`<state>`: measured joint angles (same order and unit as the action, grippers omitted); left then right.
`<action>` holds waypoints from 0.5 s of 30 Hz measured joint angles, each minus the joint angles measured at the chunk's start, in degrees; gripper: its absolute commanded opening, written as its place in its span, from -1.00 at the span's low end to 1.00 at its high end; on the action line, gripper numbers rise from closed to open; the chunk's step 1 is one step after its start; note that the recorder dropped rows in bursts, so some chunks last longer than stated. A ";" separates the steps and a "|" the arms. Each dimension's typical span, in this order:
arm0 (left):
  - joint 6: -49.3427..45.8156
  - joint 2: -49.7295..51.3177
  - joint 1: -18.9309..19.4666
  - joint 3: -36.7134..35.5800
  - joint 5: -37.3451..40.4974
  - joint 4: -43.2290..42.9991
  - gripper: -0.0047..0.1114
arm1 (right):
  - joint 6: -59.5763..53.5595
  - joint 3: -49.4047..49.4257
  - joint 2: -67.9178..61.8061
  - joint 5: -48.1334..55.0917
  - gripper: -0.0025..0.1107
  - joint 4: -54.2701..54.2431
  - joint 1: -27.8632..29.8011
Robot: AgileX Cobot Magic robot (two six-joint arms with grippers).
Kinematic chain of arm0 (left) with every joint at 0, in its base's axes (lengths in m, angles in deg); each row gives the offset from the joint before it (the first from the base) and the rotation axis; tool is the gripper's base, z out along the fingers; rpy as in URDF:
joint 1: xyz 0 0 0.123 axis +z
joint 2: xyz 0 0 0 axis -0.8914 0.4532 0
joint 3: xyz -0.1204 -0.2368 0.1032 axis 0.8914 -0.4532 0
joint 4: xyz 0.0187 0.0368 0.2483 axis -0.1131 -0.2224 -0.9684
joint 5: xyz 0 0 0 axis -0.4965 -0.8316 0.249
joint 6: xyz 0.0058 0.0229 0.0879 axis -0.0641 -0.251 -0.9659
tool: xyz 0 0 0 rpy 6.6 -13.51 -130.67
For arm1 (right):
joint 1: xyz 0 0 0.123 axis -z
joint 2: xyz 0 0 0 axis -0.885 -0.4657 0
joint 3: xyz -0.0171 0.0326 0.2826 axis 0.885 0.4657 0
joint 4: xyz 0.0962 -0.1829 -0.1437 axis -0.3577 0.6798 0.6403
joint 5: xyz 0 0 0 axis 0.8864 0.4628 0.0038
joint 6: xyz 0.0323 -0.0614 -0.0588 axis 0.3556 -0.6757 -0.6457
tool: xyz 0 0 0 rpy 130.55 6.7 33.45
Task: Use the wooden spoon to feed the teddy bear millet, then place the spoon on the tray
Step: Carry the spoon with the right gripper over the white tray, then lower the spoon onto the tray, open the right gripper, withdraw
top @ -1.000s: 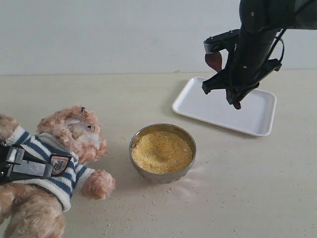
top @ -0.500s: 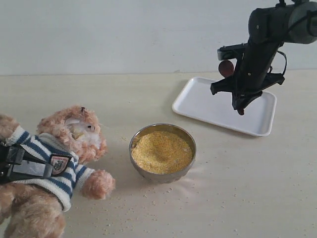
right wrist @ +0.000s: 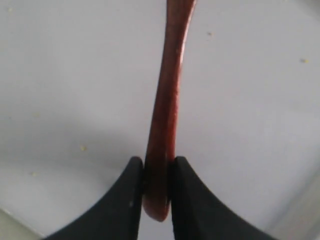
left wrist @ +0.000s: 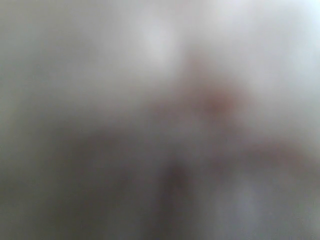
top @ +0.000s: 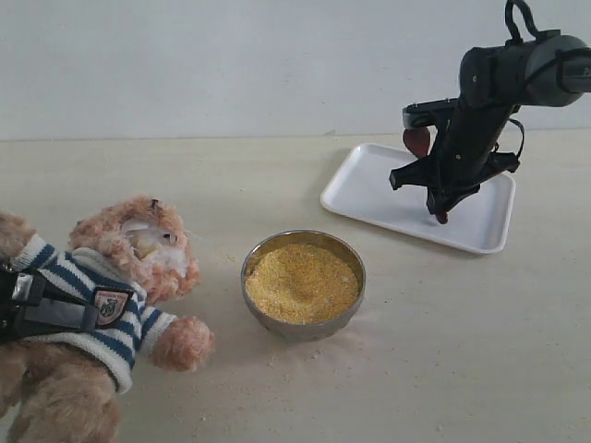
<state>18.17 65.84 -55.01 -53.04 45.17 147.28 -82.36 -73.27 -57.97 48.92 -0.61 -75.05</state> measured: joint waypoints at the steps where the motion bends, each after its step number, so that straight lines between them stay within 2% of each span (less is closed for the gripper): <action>1: 0.00 0.00 0.00 0.00 0.00 0.00 -0.81 | 0.00 0.00 0.00 -0.27 -0.79 0.00 0.00; 15: 0.00 0.00 0.00 0.00 0.00 0.00 -0.81 | 0.00 0.00 -0.50 2.40 -0.79 0.00 0.00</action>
<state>18.17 65.84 -55.01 -53.04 45.17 147.28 -82.36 -73.27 -58.47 51.33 -0.61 -75.05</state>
